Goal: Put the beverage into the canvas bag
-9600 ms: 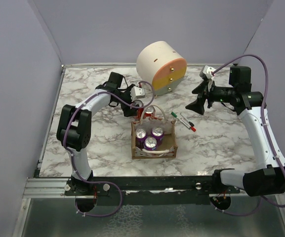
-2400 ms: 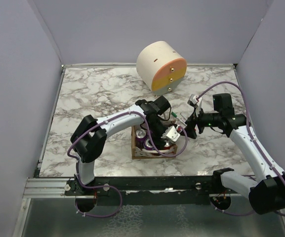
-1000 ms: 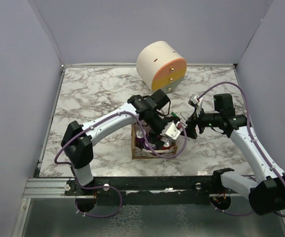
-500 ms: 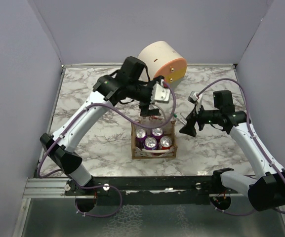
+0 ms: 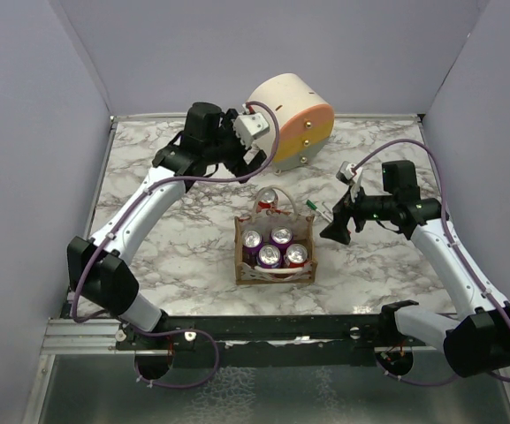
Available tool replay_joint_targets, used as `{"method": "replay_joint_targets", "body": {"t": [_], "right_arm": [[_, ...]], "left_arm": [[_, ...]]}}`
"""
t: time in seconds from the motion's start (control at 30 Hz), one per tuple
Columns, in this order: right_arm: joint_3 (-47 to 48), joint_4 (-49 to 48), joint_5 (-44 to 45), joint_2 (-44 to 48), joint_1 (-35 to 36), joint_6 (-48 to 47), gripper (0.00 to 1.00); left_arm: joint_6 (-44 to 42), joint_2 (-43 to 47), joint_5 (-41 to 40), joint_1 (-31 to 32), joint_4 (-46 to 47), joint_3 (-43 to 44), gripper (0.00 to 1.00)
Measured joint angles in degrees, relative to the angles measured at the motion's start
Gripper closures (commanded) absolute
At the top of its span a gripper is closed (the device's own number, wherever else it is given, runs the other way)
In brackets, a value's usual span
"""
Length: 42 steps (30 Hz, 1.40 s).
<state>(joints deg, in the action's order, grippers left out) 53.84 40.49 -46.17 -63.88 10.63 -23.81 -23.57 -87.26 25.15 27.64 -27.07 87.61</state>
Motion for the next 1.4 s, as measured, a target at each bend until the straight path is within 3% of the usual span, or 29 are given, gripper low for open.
{"method": "replay_joint_targets", "body": {"t": [0.2,0.53,0.97,1.4], "right_arm": [[-0.02,-0.5,0.72,0.0,0.0,0.07,0.0],[-0.98,-1.55,1.36,0.26,-0.09,0.15,0.0],[-2.4,-1.99,1.66,0.94,-0.24,0.15,0.0],[-3.67,-2.84,1.77,1.81,-0.26,0.13,0.0]], "left_arm": [[5.31,-2.49,-6.1,-1.01,8.9,-5.44,0.01],[12.61,-10.8,-10.34,-1.01,14.99,-6.01,0.01],[15.04,-14.14,-10.25,4.94,16.31,-7.5,0.01],[11.21,-16.57,-11.47,8.48,13.2,-7.8,0.01]]}}
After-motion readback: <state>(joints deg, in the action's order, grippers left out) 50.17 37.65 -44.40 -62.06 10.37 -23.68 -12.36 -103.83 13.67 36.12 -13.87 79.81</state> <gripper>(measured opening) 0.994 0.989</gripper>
